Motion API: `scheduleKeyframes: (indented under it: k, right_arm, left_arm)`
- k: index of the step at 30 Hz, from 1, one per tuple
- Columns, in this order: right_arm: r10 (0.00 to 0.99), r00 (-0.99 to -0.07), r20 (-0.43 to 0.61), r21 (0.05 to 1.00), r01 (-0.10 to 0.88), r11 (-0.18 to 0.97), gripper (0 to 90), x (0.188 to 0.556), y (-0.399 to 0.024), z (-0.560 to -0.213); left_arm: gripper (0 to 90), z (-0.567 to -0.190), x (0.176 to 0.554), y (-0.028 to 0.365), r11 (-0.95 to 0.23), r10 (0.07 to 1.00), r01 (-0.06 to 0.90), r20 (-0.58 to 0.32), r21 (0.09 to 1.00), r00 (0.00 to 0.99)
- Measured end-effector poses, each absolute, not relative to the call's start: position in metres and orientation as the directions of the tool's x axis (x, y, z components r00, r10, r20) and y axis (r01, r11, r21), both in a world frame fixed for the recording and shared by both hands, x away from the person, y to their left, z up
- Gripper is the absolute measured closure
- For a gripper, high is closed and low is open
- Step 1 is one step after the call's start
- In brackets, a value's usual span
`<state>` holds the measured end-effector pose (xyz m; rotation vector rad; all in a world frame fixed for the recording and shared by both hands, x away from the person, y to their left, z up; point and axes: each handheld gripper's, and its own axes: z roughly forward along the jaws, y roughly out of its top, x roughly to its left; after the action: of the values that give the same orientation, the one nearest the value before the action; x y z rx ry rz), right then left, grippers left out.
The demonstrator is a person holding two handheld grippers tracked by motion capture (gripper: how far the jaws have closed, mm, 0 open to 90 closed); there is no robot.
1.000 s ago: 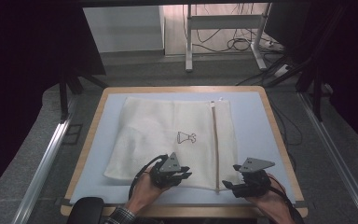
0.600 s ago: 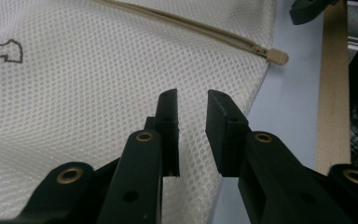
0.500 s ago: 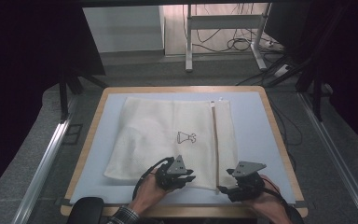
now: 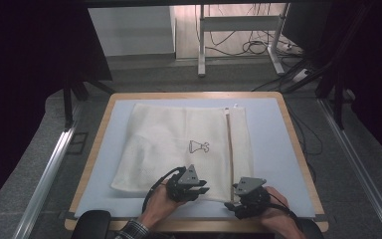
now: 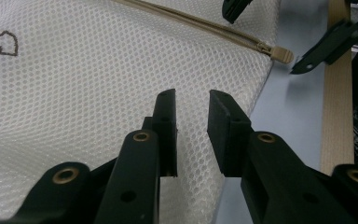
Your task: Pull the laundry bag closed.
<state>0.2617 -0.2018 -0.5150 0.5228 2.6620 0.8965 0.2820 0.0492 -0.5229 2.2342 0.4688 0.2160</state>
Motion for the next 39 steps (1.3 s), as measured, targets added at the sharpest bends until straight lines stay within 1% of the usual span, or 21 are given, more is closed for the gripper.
scheduleKeyframes:
  k: [1, 2, 3, 4, 5, 6, 8, 11, 12, 15, 20, 22, 24, 26, 27, 31, 32, 34, 36, 37, 39]
  right_arm:
    - [0.421, -0.892, -0.165, 0.624, 0.236, 0.745, 35.7, 0.261, -0.201, -0.515]
    - [0.421, -0.892, -0.165, 0.624, 0.236, 0.745, 35.7, 0.261, -0.201, -0.515]
    - [0.425, -0.890, -0.165, 0.634, 0.235, 0.737, 41.1, 0.261, -0.202, -0.512]
    - [0.425, -0.890, -0.165, 0.634, 0.235, 0.737, 41.1, 0.261, -0.202, -0.512]
    - [0.441, -0.883, -0.161, 0.639, 0.247, 0.728, 45.4, 0.262, -0.204, -0.510]
    - [0.441, -0.883, -0.161, 0.639, 0.247, 0.728, 45.4, 0.262, -0.204, -0.510]
    - [0.457, -0.877, -0.150, 0.651, 0.260, 0.713, 50.2, 0.264, -0.207, -0.507]
    - [0.466, -0.874, -0.137, 0.653, 0.273, 0.706, 52.1, 0.266, -0.208, -0.507]
    - [0.458, -0.881, -0.116, 0.655, 0.279, 0.702, 52.7, 0.267, -0.209, -0.507]
    - [0.417, -0.903, -0.097, 0.660, 0.255, 0.707, 47.3, 0.264, -0.207, -0.507]
    - [0.380, -0.914, -0.143, 0.593, 0.228, 0.772, 43.9, 0.260, -0.202, -0.515]
    - [0.384, -0.908, -0.165, 0.586, 0.223, 0.779, 48.1, 0.259, -0.202, -0.514]
    - [0.381, -0.911, -0.159, 0.590, 0.222, 0.776, 51.3, 0.260, -0.203, -0.513]
    - [0.383, -0.910, -0.158, 0.593, 0.223, 0.774, 52.7, 0.260, -0.204, -0.512]
    - [0.386, -0.910, -0.150, 0.608, 0.223, 0.762, 55.3, 0.260, -0.205, -0.510]
    - [0.406, -0.902, -0.148, 0.637, 0.227, 0.737, 58.4, 0.260, -0.208, -0.505]
    - [0.426, -0.892, -0.150, 0.657, 0.232, 0.717, 60.6, 0.261, -0.210, -0.502]
    - [0.440, -0.888, -0.131, 0.667, 0.249, 0.702, 61.7, 0.264, -0.212, -0.501]
    - [0.446, -0.887, -0.118, 0.668, 0.261, 0.697, 62.2, 0.265, -0.212, -0.502]
    - [0.449, -0.887, -0.105, 0.667, 0.273, 0.694, 65.5, 0.268, -0.212, -0.503]
    - [0.450, -0.887, -0.106, 0.654, 0.279, 0.704, 67.3, 0.270, -0.211, -0.505]
  left_arm:
    - [72.9, -0.523, 0.282, 0.049, -0.588, 0.403, 0.263, -0.005, 0.764, 0.915]
    - [72.9, -0.524, 0.282, 0.048, -0.587, 0.404, 0.266, -0.008, 0.764, 0.915]
    - [72.7, -0.525, 0.282, 0.048, -0.600, 0.399, 0.261, 0.000, 0.757, 0.917]
    - [72.7, -0.525, 0.282, 0.048, -0.600, 0.399, 0.261, 0.000, 0.757, 0.917]
    - [72.7, -0.524, 0.283, 0.048, -0.608, 0.395, 0.258, 0.005, 0.751, 0.918]
    - [72.6, -0.524, 0.283, 0.048, -0.608, 0.395, 0.258, 0.005, 0.751, 0.918]
    - [72.6, -0.524, 0.283, 0.049, -0.608, 0.397, 0.260, 0.004, 0.750, 0.918]
    - [72.6, -0.524, 0.283, 0.049, -0.603, 0.402, 0.264, 0.000, 0.753, 0.916]
    - [72.6, -0.524, 0.283, 0.049, -0.604, 0.402, 0.265, 0.000, 0.752, 0.916]
    - [72.5, -0.525, 0.283, 0.049, -0.592, 0.408, 0.276, -0.014, 0.757, 0.913]
    - [72.0, -0.527, 0.284, 0.049, -0.617, 0.404, 0.275, -0.004, 0.737, 0.915]
    - [72.0, -0.529, 0.285, 0.048, -0.625, 0.405, 0.279, -0.002, 0.729, 0.914]
    - [72.0, -0.530, 0.285, 0.047, -0.632, 0.409, 0.283, 0.000, 0.721, 0.913]
    - [72.0, -0.531, 0.285, 0.046, -0.637, 0.409, 0.286, 0.000, 0.716, 0.912]
    - [72.0, -0.531, 0.285, 0.046, -0.638, 0.410, 0.288, -0.001, 0.714, 0.912]
    - [72.0, -0.532, 0.285, 0.046, -0.636, 0.412, 0.293, -0.006, 0.714, 0.911]
    - [72.0, -0.532, 0.286, 0.046, -0.636, 0.412, 0.294, -0.008, 0.713, 0.911]
    - [72.0, -0.532, 0.286, 0.046, -0.636, 0.412, 0.295, -0.009, 0.713, 0.911]
    - [72.0, -0.532, 0.286, 0.046, -0.635, 0.412, 0.296, -0.011, 0.713, 0.911]
    - [72.0, -0.532, 0.286, 0.046, -0.633, 0.414, 0.300, -0.015, 0.714, 0.910]
    - [72.0, -0.532, 0.286, 0.046, -0.632, 0.414, 0.301, -0.017, 0.714, 0.910]
